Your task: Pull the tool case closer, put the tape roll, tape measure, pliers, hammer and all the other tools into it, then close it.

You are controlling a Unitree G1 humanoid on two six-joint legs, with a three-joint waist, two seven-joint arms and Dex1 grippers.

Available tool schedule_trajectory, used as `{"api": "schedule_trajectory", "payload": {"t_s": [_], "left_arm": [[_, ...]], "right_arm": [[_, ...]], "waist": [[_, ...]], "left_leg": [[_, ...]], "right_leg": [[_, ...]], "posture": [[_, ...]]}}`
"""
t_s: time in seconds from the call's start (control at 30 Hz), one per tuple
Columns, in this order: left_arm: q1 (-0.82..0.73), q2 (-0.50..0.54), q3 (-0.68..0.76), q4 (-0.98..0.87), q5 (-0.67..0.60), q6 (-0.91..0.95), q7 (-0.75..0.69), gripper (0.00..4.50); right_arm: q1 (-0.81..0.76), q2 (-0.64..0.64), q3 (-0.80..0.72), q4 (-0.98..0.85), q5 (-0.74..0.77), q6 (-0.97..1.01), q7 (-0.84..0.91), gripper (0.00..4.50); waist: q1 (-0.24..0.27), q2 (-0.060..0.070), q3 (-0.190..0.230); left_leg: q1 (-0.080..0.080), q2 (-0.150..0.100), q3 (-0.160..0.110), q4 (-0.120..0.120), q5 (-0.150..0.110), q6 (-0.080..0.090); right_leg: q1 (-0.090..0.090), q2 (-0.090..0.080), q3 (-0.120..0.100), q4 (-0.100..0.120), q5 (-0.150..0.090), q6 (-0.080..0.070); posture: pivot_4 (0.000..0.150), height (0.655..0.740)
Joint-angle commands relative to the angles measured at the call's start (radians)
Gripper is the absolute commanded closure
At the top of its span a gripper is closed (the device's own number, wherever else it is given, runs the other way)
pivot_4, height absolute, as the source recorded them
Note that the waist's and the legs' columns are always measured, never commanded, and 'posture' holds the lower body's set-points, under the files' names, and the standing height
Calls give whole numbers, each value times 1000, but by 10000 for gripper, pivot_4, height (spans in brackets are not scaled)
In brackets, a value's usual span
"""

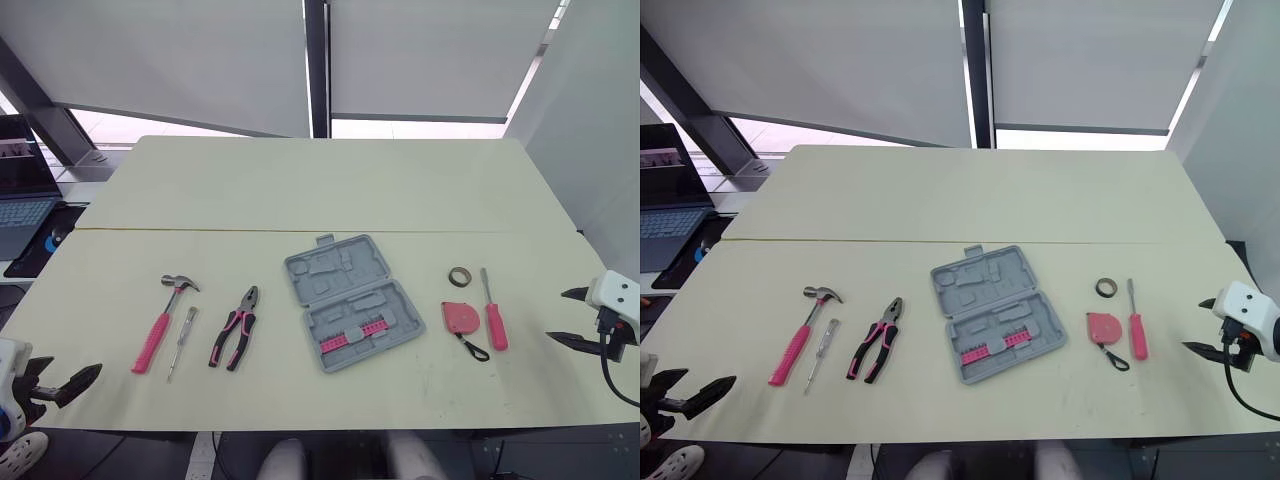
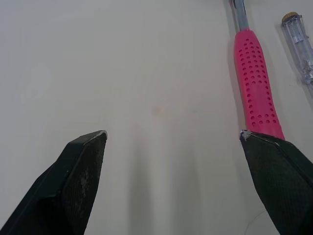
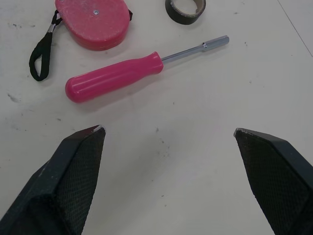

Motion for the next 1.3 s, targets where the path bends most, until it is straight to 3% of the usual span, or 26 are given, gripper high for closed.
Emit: {"api": "schedule_trajectory", "payload": {"t_s": [0.03,0.07,0.17,0.23,0.43,0.6,0.8,1.0,1.3], "left_arm": [[-23,-6,11,-82,-45,60,15,0],[-29,-12,8,-110,-63,76,7,0],[-54,-33,-15,-205,-112,123,-10,5661],[-76,-50,-45,-281,-139,152,-8,10979],[-146,-102,-213,-497,-151,215,44,30564],[-241,-151,-391,-564,-127,264,79,45000],[-364,-184,-536,-488,-59,235,91,45000],[-432,-198,-663,-382,-1,199,37,45000],[-519,-247,-740,-299,59,169,39,45000]], "right_arm": [[-18,7,-27,-42,33,69,-25,190],[-26,14,-30,-54,45,91,-31,190],[-48,33,-36,-117,85,161,-37,0],[-63,47,-34,-189,106,196,-47,3789],[-121,94,37,-423,143,345,-90,22637],[-260,187,198,-484,97,459,-156,33509],[-412,323,375,-410,8,518,-209,44415],[-561,476,478,-230,-73,523,-265,44415],[-682,580,551,37,-183,440,-304,44415]], "waist": [[0,0,0],[0,0,0],[0,0,0],[1,0,0],[1,0,0],[0,0,0],[1,0,0],[-2,0,0],[-1,0,0]], "left_leg": [[0,0,0,0,0,0],[0,0,0,0,0,0],[0,0,0,1,0,0],[0,0,0,1,0,0],[-1,0,0,1,0,0],[-1,0,0,1,0,0],[-2,0,-1,1,0,-1],[-2,-1,0,2,2,-3],[-4,-1,0,2,3,-4]], "right_leg": [[0,0,0,0,0,0],[0,0,0,0,0,0],[0,0,0,0,0,0],[0,0,0,0,0,0],[0,0,0,0,1,0],[0,0,1,0,1,1],[-1,0,0,0,1,0],[-3,0,0,0,1,0],[-4,0,0,-1,1,0]], "posture": [[1500,7400],[1500,7400],[1500,7400],[1500,7400],[1500,7400],[1500,7400],[1500,7400],[1500,7400],[1500,7400]]}}
